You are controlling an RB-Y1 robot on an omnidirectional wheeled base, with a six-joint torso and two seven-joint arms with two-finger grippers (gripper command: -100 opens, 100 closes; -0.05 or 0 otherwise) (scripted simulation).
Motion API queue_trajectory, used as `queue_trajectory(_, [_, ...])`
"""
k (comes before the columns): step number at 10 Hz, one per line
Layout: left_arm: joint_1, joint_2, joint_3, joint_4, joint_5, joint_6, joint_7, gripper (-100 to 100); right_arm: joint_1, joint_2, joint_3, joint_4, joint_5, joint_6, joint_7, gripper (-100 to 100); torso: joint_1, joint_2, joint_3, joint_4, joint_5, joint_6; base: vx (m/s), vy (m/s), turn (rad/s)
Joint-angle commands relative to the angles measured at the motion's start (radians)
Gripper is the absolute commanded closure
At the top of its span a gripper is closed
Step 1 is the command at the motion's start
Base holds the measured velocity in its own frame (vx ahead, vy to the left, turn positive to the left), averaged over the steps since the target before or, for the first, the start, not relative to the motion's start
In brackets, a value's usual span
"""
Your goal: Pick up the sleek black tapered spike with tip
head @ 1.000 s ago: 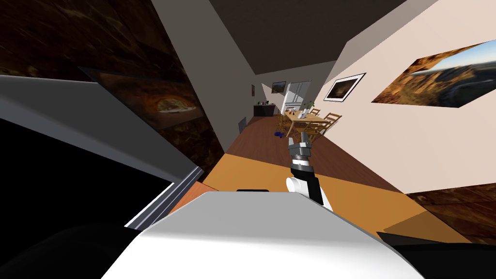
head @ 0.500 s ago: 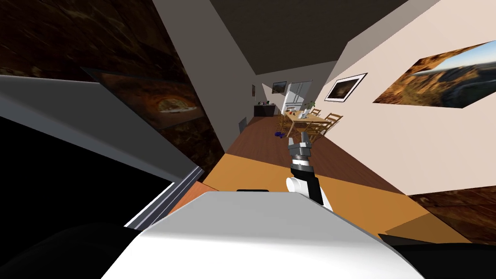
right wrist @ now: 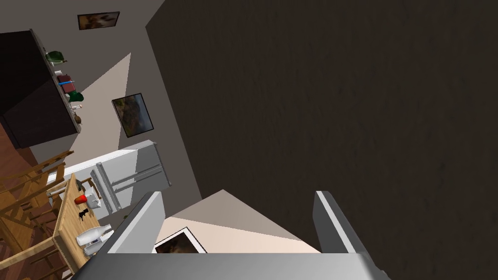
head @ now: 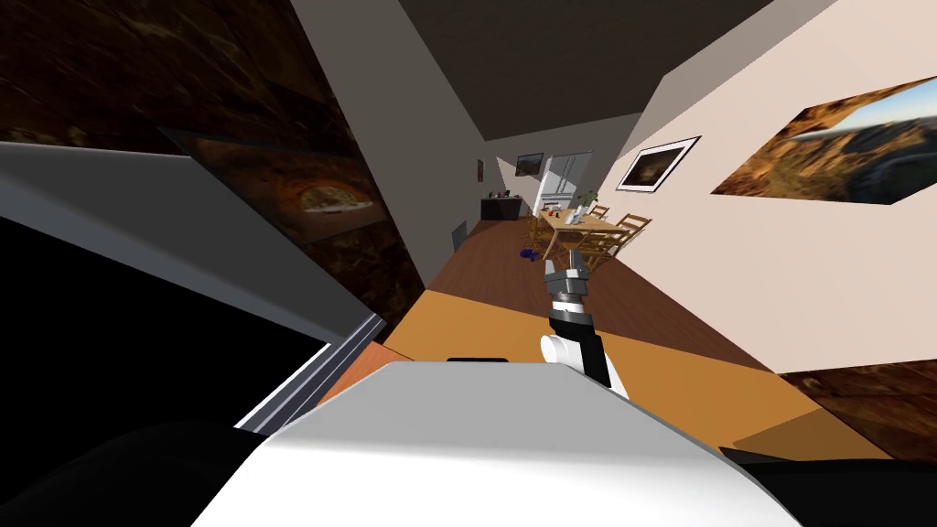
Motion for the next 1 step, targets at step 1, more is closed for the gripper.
queue_trajectory(1, [0.000,0.000,0.000,0.000,0.000,0.000,0.000,0,0.000,0.000,0.000,0.000,0.000,0.000,0.000,0,0.000,0.000,0.000,0.000,0.000,0.000,0.000,0.000,0.000])
